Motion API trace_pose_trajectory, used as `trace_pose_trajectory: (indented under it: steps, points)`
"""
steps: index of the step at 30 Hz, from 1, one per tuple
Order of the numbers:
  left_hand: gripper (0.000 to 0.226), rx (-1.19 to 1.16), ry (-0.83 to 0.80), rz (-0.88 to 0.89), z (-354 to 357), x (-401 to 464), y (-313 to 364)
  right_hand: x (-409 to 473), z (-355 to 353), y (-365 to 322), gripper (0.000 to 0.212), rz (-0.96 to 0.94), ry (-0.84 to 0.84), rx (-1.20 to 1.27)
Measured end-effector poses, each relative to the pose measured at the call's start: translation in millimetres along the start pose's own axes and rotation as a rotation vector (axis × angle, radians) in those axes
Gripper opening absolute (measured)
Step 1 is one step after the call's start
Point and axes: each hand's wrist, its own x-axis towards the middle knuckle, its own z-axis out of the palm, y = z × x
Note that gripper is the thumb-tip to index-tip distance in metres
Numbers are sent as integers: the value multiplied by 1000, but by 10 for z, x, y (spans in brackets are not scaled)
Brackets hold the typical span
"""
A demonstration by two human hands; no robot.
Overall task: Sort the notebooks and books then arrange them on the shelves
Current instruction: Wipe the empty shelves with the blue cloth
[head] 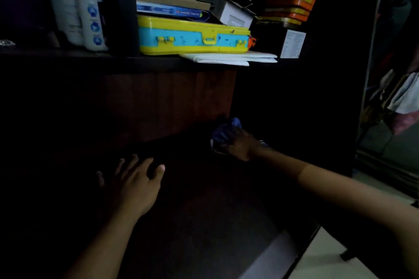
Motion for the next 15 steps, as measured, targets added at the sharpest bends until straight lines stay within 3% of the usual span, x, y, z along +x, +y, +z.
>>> trace_pose_trajectory:
  steps: [3, 7, 10, 12, 15]
  points:
    - [64, 28, -1, -12, 7, -7, 4, 145, -93, 44, 62, 185, 72, 57]
    - [67, 71, -14, -15, 12, 3, 45, 165, -191, -250, 55, 218, 43, 293]
    - [64, 35, -27, -13, 7, -16, 85, 203, -207, -450, 62, 296, 92, 299]
    - [63, 24, -41, -16, -17, -17, 79, 283, -172, -701, 75, 355, 84, 178]
    - [58, -37, 3, 5, -8, -2, 91, 388, 59, -1123, 83, 248, 58, 95]
